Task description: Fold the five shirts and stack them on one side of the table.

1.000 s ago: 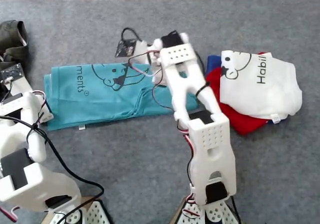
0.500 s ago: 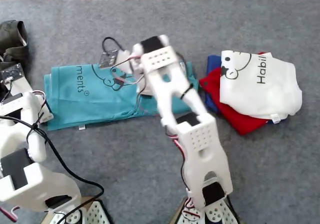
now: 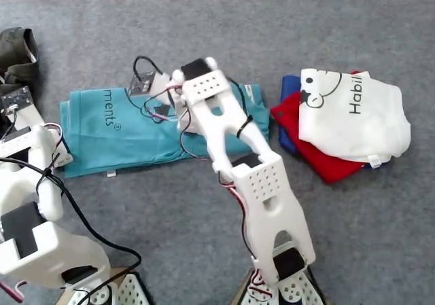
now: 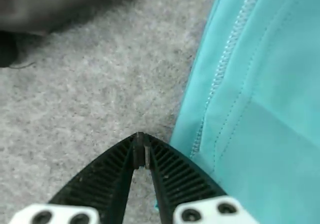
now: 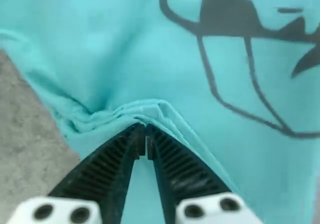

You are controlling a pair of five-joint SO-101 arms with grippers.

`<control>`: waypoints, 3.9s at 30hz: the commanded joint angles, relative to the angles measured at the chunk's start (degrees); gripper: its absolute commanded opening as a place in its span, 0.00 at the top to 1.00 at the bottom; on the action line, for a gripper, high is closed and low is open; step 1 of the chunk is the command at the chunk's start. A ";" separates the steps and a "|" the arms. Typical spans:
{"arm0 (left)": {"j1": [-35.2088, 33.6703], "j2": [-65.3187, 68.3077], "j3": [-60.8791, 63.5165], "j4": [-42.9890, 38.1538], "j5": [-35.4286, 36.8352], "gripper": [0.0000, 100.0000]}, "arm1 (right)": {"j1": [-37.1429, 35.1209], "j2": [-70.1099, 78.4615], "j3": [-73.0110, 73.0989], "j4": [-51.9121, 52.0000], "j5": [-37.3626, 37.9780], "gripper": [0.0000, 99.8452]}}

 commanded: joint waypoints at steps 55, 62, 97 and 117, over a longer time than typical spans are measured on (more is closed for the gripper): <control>1.71 60.75 -92.00 56.62 0.44 0.97 | 3.25 -59.03 45.32 3.34 -3.78 0.98; -6.11 55.21 -95.16 56.79 0.09 0.97 | 3.34 -59.03 41.89 3.43 -3.87 0.98; 48.04 29.89 -78.73 37.10 16.18 0.97 | 30.24 -76.62 46.99 0.18 9.85 0.98; 59.82 41.14 -94.73 44.92 17.58 0.97 | 38.33 -84.44 61.23 -14.07 2.81 0.98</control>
